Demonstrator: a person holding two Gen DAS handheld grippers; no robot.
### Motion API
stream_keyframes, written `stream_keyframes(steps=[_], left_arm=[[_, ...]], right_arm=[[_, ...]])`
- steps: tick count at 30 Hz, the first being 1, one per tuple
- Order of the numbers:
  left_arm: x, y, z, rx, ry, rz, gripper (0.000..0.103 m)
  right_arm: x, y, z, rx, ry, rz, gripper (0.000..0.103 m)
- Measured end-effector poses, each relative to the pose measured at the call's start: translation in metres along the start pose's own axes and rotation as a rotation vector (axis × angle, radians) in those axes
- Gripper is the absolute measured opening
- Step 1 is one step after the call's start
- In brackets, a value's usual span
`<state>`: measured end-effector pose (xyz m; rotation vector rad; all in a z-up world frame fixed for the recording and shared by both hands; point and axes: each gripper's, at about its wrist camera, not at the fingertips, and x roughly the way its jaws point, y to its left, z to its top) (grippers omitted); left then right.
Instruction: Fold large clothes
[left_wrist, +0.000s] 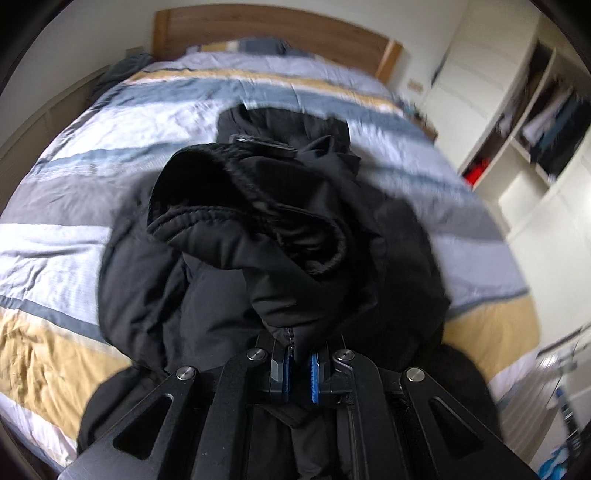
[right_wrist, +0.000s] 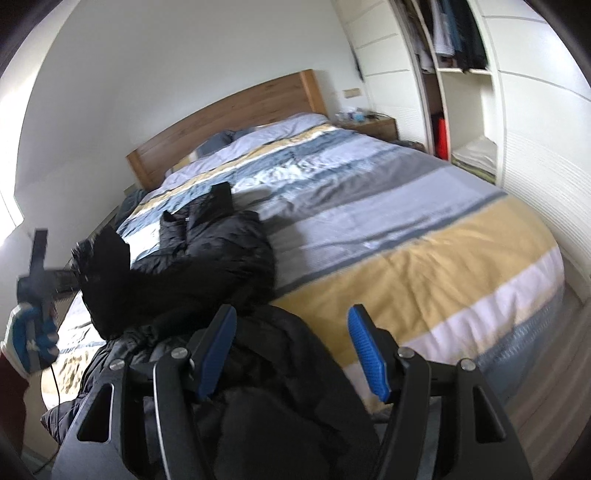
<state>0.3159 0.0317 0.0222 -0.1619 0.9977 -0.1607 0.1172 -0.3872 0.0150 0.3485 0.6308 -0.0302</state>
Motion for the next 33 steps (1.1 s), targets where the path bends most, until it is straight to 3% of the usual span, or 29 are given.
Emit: stream_keyframes(steps=[6,8,11,17,23,27,33], left_arm=[[0.042,-0.018,-0.028,0.061,0.093,0.034,0.011],[0.047,-0.022,-0.033,0.067,0.104,0.024,0.017],[0.044,-0.025,-0.041,0.098,0.114,-0.003,0.029],[0.007,-0.020,-0.039,0.120,0.072,-0.118,0.038],[-0.044,0.005,0.005,0.090,-0.032,-0.067,0.039],[-0.085,0.029,0.056,0.067,-0.110,0.002,0.039],[-0.095,0.058,0.097,0.055,-0.168,0.051,0.039]], right_arm=[[0.003,-0.016,-0.006,0.020,0.021,-0.020,0.061],[0.004,-0.015,-0.008,0.019,0.026,-0.019,0.061],[0.006,-0.009,-0.009,0.006,0.034,-0.018,0.061],[0.013,0.016,-0.008,-0.060,0.062,-0.003,0.061],[0.030,0.071,0.002,-0.168,0.086,0.057,0.061],[0.051,0.129,0.014,-0.271,0.097,0.132,0.061],[0.086,0.218,0.031,-0.401,0.106,0.245,0.061]])
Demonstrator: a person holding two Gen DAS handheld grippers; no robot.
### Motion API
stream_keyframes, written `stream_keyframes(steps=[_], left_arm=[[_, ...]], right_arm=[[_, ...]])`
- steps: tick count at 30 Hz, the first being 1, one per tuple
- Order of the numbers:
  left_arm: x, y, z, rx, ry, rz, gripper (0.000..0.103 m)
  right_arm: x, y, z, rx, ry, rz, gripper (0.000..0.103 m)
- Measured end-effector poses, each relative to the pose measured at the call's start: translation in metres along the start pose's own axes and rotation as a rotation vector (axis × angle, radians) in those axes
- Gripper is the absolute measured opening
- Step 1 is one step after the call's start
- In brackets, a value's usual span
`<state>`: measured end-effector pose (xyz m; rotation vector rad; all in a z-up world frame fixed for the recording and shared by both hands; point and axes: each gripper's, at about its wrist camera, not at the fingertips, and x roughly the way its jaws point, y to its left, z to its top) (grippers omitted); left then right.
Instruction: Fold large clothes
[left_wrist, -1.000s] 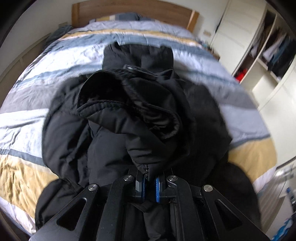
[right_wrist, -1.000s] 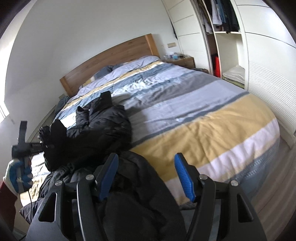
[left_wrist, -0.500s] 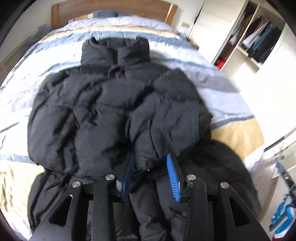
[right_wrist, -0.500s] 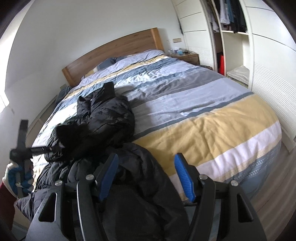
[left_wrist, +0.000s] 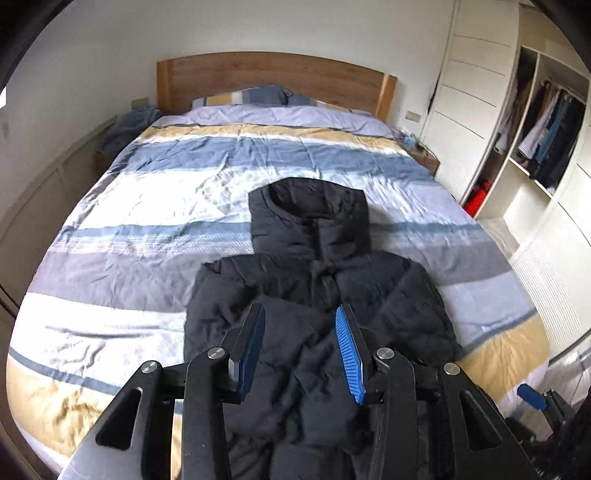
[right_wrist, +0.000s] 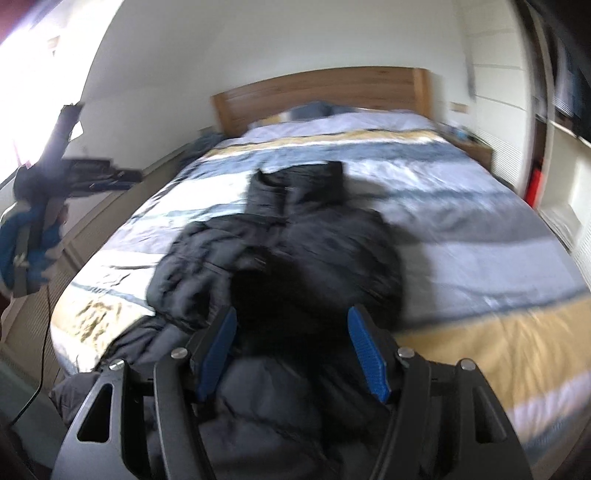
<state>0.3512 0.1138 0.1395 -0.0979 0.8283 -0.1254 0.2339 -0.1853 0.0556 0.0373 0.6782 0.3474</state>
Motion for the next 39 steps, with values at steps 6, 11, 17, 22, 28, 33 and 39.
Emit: stream_keyframes(steps=[6,11,17,22,28,33,39], left_arm=[[0.052,0.036,-0.023,-0.058,0.032,-0.015,0.039],[0.103,0.058,-0.068,-0.101,0.077,-0.010,0.039],[0.150,0.070,-0.117,-0.114,0.104,0.050,0.040],[0.172,0.063,-0.141,-0.075,0.071,0.091,0.044],[0.155,0.047,-0.140,-0.033,0.053,0.147,0.045],[0.136,0.030,-0.155,-0.018,0.048,0.136,0.057],[0.131,0.021,-0.164,-0.014,0.054,0.157,0.057]], right_arm=[[0.067,0.048,0.032,-0.092,0.041,0.077,0.061],[0.129,0.060,0.030,-0.132,0.113,0.088,0.061],[0.184,0.036,0.000,-0.121,0.210,0.049,0.061],[0.206,0.014,-0.027,-0.142,0.223,0.068,0.061],[0.202,0.011,-0.029,-0.146,0.229,0.082,0.061],[0.177,0.008,-0.030,-0.169,0.203,0.058,0.061],[0.178,0.003,-0.035,-0.146,0.239,0.026,0.061]])
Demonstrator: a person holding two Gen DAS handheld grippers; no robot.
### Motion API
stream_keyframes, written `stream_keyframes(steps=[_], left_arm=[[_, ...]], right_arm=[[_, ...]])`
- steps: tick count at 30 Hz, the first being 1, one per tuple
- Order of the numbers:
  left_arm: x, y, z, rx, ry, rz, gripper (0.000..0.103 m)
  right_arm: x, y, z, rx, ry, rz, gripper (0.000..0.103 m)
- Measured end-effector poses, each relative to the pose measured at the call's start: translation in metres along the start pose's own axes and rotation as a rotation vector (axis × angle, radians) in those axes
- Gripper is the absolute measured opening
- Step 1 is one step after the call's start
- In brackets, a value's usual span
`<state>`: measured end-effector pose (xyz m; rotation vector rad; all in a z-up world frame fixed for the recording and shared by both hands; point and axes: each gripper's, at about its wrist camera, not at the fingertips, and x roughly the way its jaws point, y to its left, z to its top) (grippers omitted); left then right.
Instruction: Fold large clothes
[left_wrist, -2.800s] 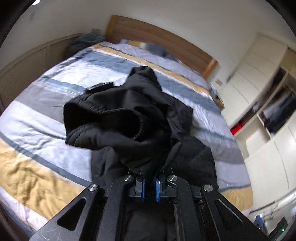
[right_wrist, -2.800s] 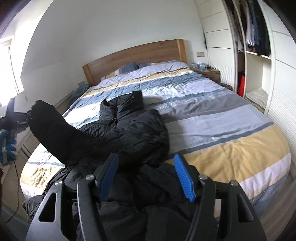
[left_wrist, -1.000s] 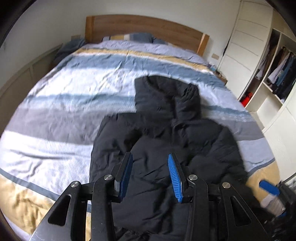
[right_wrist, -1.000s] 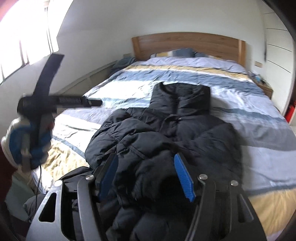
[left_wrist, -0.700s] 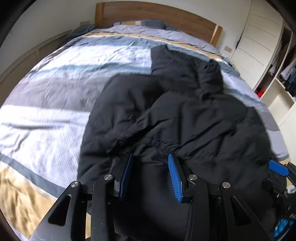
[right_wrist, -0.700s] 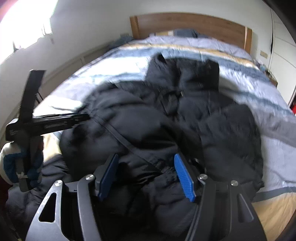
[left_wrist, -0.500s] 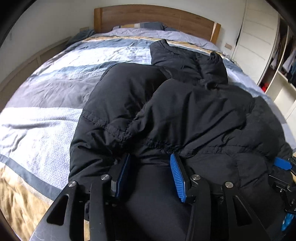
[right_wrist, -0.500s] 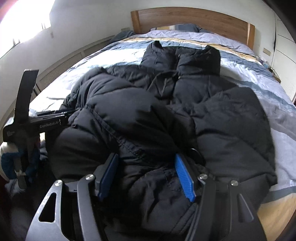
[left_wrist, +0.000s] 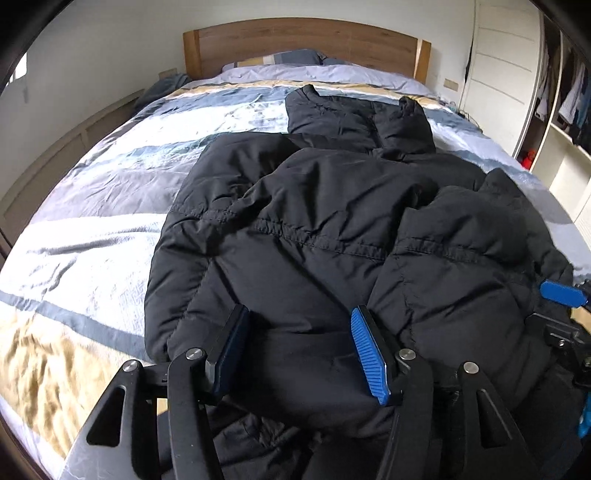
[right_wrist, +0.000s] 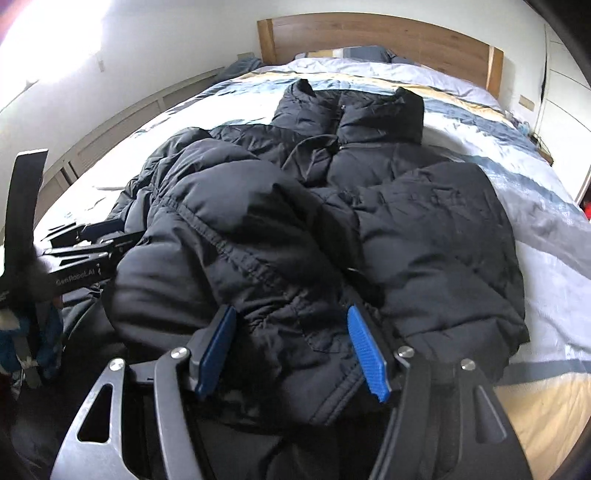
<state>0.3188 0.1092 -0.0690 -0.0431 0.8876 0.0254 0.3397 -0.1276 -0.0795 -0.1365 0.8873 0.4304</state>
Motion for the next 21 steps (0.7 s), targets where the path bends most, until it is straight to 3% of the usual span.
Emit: stream_keyframes(steps=[11,21], left_arm=[[-0.064,-0.022,-0.022,0.029,-0.062,-0.041,0.057],[-0.127,-0.041,-0.039,0.059,-0.142,-0.054,0.058]], right_arm=[[-0.042,0.001,-0.017,0.035,-0.003,-0.048,0.061],[-0.107,-0.009,-0.043,0.109,-0.076,-0.081,0.061]])
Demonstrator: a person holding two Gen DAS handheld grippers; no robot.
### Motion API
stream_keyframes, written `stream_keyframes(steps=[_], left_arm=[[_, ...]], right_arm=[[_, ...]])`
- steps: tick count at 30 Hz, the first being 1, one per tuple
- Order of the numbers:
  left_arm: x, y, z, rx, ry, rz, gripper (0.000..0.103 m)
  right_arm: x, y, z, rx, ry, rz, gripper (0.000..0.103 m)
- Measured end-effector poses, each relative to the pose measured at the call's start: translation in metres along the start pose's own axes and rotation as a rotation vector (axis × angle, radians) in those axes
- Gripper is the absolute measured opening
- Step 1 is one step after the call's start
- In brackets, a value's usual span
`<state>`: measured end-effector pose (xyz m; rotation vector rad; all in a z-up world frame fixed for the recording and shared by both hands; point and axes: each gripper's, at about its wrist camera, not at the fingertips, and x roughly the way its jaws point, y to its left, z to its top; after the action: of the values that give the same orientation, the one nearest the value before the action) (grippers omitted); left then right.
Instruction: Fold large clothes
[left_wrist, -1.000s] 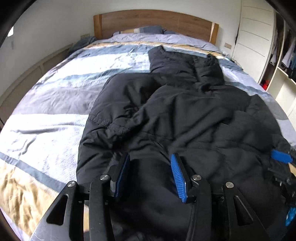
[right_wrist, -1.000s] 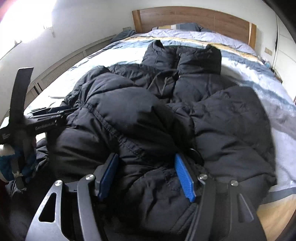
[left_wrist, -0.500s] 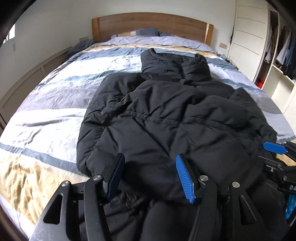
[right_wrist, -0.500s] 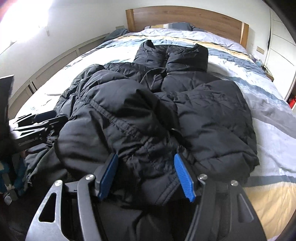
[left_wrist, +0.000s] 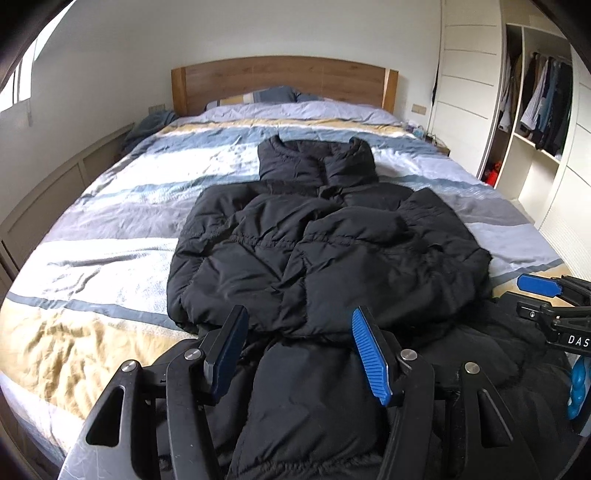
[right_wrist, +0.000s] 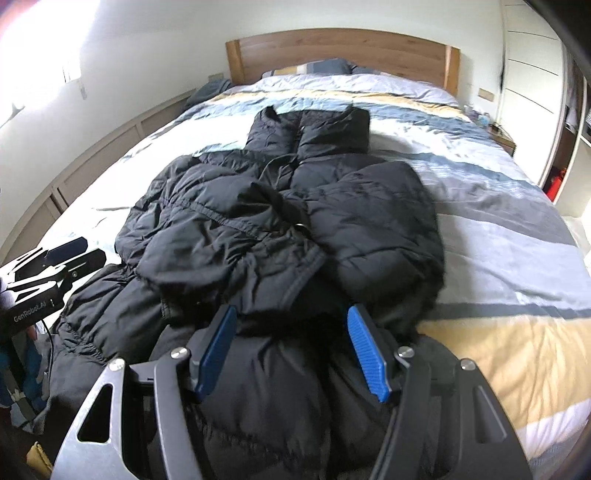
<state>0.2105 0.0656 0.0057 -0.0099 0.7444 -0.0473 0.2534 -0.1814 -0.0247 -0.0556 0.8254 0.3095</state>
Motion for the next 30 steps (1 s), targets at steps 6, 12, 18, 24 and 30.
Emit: stream_keyframes(steps=[6,12,18,24,30], left_arm=[[-0.026,-0.011,0.000,0.037,-0.033,0.016,0.059],[-0.048,-0.023,-0.001,0.070,-0.059,0.017,0.062],[-0.069,-0.037,-0.004,0.103,-0.078,0.015,0.066],[-0.090,-0.052,-0.006,0.149,-0.107,0.029,0.078],[-0.095,-0.062,-0.002,0.187,-0.102,0.038,0.090]], right_arm=[[-0.030,-0.010,-0.016,0.046,-0.038,-0.011,0.061],[-0.053,-0.021,-0.029,0.084,-0.071,-0.018,0.061],[-0.076,-0.030,-0.040,0.113,-0.111,-0.024,0.061],[-0.099,-0.039,-0.049,0.144,-0.157,-0.028,0.061],[-0.112,-0.050,-0.053,0.175,-0.187,-0.028,0.061]])
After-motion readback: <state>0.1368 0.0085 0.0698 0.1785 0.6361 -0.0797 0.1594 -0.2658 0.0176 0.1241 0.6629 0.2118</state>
